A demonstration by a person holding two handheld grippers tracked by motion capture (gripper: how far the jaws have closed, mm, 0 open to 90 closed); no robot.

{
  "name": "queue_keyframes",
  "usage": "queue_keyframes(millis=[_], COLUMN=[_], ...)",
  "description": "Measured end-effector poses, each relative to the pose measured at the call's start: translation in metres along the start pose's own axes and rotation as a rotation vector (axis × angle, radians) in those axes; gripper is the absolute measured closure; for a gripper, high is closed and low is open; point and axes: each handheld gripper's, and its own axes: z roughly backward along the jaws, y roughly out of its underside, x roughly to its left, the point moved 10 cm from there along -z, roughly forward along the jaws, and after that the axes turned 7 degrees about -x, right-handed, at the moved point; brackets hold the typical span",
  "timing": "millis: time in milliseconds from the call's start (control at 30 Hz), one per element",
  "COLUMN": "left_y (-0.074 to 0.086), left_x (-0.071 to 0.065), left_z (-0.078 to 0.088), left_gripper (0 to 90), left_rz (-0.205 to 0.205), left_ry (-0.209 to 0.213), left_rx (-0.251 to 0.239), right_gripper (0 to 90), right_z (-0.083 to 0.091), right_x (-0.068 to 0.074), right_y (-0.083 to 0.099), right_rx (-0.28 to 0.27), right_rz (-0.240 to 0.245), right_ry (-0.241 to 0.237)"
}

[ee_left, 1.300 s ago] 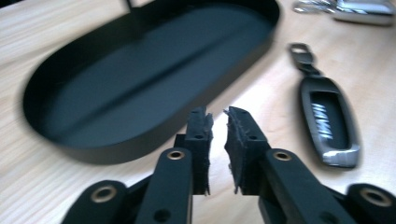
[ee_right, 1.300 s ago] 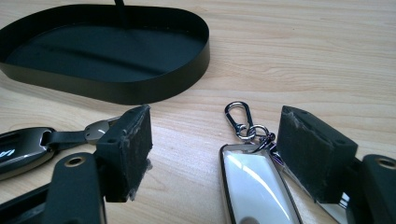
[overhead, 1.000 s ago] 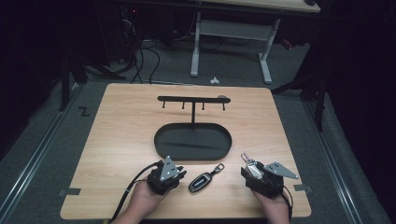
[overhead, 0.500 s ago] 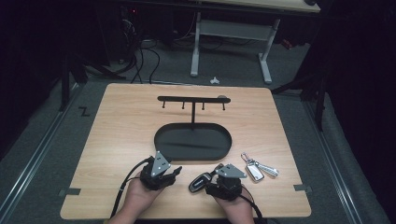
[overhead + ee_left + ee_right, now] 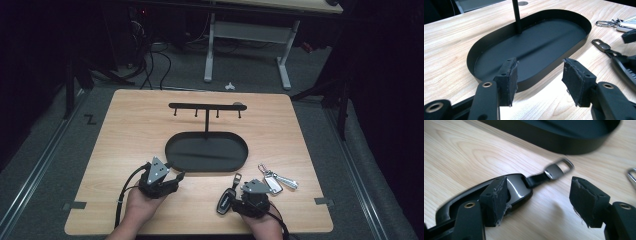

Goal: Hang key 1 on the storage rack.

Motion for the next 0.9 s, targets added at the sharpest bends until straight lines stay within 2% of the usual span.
queue_keyframes(millis=[133,200,300,400,500,567,700,900], left_y=[0.002,0.002,0.003,0.004,0.004,0.004,0.005,0.007], left_x=[-0.001,0.0,0.0,-0.001,-0.003,-0.004,-0.002,0.002], left_z=[-0.002,-0.003,-0.004,-0.005,-0.006,-0.006,-0.006,-0.006], left_gripper=[45.6,45.6,45.7,45.8,45.9,46.0,46.0,46.0], left_rz=[-0.008,-0.017,-0.021,-0.025,-0.039,-0.053,-0.054,-0.048], left_ry=[0.003,0.002,0.004,0.006,0.007,0.003,0.001,0.001], left_rx=[0.008,0.008,0.009,0.013,0.012,0.009,0.011,0.017], right_gripper=[31.7,32.1,32.0,31.4,31.2,30.7,30.6,32.6], right_z=[0.008,0.01,0.014,0.013,0.004,-0.004,-0.01,0.0], right_x=[-0.016,-0.024,-0.029,-0.015,0.007,0.014,0.013,0.001], right_y=[0.0,0.001,-0.003,-0.011,-0.011,-0.011,-0.006,0.002], right_rx=[-0.012,-0.014,-0.031,-0.063,-0.039,-0.022,0.02,0.032], right_rz=[-0.034,-0.03,-0.061,-0.054,-0.053,-0.03,-0.004,-0.037], right_ry=[0.005,0.033,0.049,0.014,-0.037,-0.025,-0.006,-0.009])
